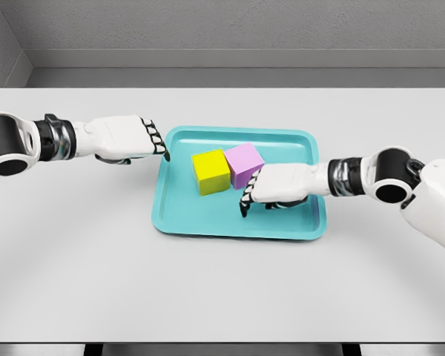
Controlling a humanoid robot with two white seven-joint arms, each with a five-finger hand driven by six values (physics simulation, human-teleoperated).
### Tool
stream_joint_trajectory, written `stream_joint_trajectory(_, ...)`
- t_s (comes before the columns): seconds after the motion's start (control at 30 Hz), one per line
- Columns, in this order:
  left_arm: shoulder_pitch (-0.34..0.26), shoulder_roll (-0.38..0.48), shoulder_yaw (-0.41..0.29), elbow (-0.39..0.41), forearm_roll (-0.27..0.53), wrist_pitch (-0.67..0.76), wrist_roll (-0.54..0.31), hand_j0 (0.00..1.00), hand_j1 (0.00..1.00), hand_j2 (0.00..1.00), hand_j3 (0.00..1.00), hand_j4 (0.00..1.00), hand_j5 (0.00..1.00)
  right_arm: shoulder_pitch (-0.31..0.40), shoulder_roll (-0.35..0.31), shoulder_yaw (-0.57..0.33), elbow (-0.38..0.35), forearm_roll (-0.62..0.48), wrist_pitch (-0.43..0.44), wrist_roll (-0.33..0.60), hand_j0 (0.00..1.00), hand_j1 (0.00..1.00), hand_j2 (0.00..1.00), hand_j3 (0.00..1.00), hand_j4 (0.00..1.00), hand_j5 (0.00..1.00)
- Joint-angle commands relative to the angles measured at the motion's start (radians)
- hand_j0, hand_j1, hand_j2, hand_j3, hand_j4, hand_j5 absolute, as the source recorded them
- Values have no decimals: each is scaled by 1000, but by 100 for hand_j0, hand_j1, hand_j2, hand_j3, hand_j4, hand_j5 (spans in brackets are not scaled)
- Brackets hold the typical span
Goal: Push two cubes
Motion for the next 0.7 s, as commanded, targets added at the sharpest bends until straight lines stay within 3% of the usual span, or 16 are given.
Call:
stream_joint_trajectory(0.0, 0, 1, 1, -1, 4, 2, 0, 78, 78, 78, 78, 78, 78, -2, 10, 1, 1, -4, 3, 0, 61, 61, 61, 61, 61, 61)
stream_joint_trajectory(0.37, 0, 1, 1, -1, 10, 2, 0, 78, 78, 78, 78, 78, 78, -15, 62, 2, 59, 18, 3, 0, 61, 61, 61, 61, 61, 61)
stream_joint_trajectory(0.67, 2, 2, 2, -4, 12, 2, 0, 78, 78, 78, 78, 78, 78, -15, 81, 2, 53, 21, 3, 0, 61, 61, 61, 61, 61, 61)
